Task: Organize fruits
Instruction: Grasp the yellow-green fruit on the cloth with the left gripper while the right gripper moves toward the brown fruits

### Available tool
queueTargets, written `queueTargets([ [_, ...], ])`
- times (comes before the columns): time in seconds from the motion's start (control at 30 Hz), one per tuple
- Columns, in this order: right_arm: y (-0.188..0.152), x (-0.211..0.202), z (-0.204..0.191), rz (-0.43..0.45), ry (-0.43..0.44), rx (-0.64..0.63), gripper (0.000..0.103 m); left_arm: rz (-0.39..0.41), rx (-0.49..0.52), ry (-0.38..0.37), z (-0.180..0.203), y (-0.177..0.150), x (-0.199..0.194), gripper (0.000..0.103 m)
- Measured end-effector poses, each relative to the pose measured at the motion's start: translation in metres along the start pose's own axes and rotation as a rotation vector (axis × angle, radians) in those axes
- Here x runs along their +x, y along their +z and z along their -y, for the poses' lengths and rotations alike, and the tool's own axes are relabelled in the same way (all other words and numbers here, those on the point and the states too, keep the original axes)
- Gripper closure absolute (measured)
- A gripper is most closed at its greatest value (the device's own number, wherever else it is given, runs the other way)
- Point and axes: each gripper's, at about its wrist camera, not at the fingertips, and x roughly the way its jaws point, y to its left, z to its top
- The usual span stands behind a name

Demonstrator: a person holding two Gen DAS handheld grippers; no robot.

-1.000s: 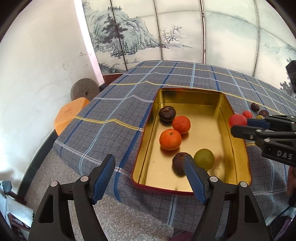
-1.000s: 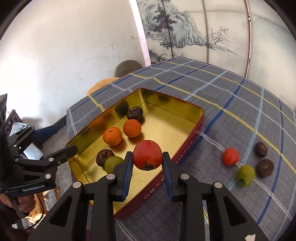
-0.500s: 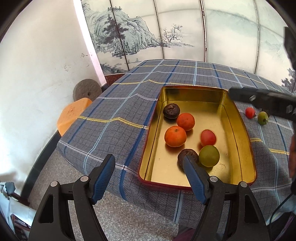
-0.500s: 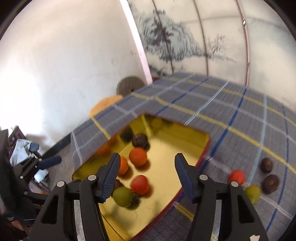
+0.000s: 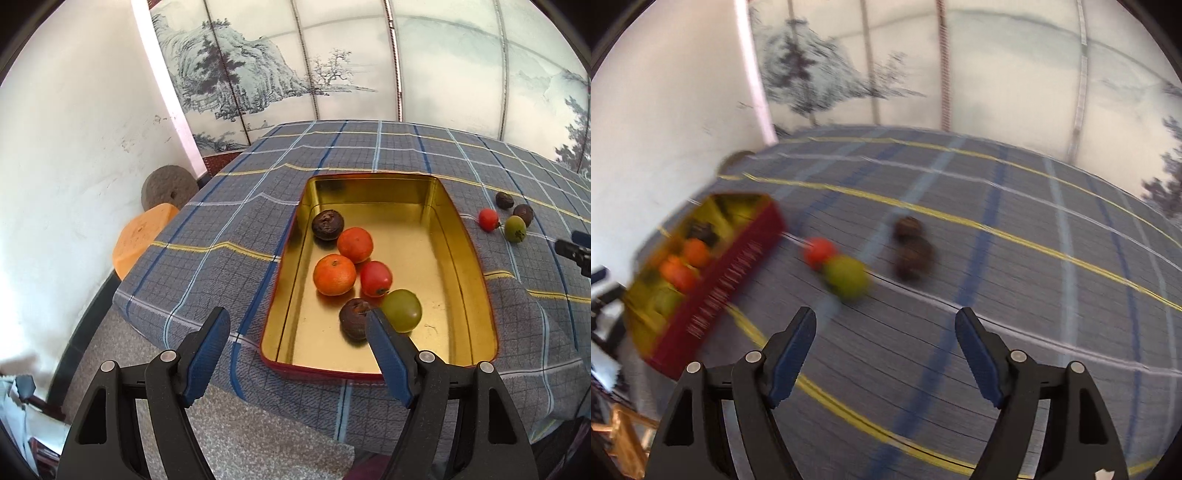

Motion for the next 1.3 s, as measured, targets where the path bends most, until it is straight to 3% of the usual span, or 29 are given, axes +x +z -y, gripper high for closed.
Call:
queueTargets([
  [0.13, -0.016, -0.001, 0.050, -0.048, -0.090, 0.060, 0.016, 0.010, 0.040, 0.003, 0.014, 0.004, -0.004, 0.027],
  [0.43, -0.033, 0.004, 0.117, -0.114, -0.230, 0.113, 0.010, 0.024, 0.150, -0.029, 0.055, 0.016, -0.013, 0.027],
  [0.57, -0.040, 0.006, 0.130, -0.101, -0.191, 0.179, 0.002, 0.017, 0.215, -0.160, 0.081, 0.034, -0.018, 0.027],
  [0.73, -0.038, 0.007, 0.129, -0.103, -0.181, 0.174, 0.000, -0.021, 0.255, -0.357, 0.119, 0.067, -0.013, 0.027],
  [0.83, -0.038, 0.007, 0.127, -0.099, -0.164, 0.171, 0.000, -0.095, 0.275, -0.472, 0.153, 0.089, 0.002, 0.027],
  [1.03, -0.039, 0.002, 0.136, -0.067, -0.107, 0.217, 0.000, -0.040, 0.341, -0.460, 0.220, 0.107, 0.024, 0.029],
  [1.1, -0.040, 0.001, 0.137, -0.061, -0.096, 0.225, 0.000, -0.049, 0.386, -0.425, 0.243, 0.109, 0.040, 0.035],
  [1.3, -0.040, 0.000, 0.139, -0.047, -0.066, 0.240, 0.000, -0.055, 0.469, -0.359, 0.269, 0.107, 0.072, 0.037],
])
